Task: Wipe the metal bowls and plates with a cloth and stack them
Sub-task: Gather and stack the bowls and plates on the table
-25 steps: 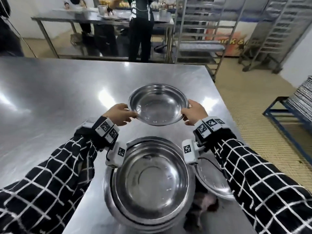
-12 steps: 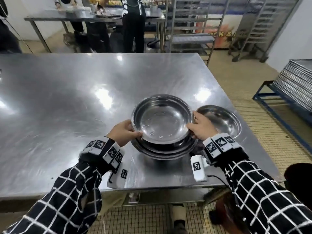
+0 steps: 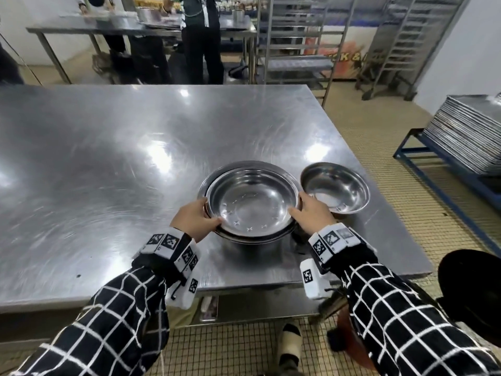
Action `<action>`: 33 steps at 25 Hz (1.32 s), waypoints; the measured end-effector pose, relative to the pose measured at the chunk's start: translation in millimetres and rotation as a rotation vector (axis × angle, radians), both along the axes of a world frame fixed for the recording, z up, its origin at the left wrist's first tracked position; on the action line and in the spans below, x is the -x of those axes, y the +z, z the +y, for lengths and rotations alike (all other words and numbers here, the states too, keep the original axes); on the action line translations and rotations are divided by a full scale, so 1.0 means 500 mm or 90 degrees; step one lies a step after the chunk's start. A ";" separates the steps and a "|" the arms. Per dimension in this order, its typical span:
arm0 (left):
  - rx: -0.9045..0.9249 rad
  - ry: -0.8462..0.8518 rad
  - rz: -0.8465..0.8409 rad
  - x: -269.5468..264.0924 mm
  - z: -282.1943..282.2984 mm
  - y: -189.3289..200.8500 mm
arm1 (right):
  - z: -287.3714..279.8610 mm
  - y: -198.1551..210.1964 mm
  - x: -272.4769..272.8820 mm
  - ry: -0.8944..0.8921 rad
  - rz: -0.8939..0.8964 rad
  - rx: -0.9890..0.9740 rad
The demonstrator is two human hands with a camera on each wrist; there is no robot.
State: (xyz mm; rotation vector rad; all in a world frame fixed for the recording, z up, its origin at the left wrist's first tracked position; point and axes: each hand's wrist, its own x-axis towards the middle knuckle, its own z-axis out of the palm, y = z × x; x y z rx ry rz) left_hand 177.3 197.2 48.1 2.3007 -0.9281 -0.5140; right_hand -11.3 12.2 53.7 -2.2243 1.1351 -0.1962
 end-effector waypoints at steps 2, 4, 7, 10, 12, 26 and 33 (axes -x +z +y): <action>0.015 0.011 -0.031 0.026 -0.005 0.021 | -0.003 -0.007 0.025 -0.041 -0.104 -0.051; 0.049 0.008 0.014 0.055 -0.025 0.043 | -0.023 -0.013 0.061 -0.099 -0.167 -0.064; 0.075 -0.061 0.114 0.107 -0.092 0.074 | -0.092 -0.018 0.126 -0.198 -0.230 -0.096; 0.076 -0.106 0.231 0.181 -0.185 0.080 | -0.176 -0.025 0.181 -0.267 -0.232 -0.144; 0.044 -0.084 0.350 0.242 -0.259 0.063 | -0.241 -0.043 0.214 -0.293 -0.214 -0.175; 0.042 0.274 0.320 0.333 -0.490 -0.100 | -0.435 -0.110 0.218 -0.240 -0.215 -0.463; 0.055 0.185 0.217 0.347 -0.507 -0.048 | -0.442 -0.078 0.220 -0.202 -0.235 -0.335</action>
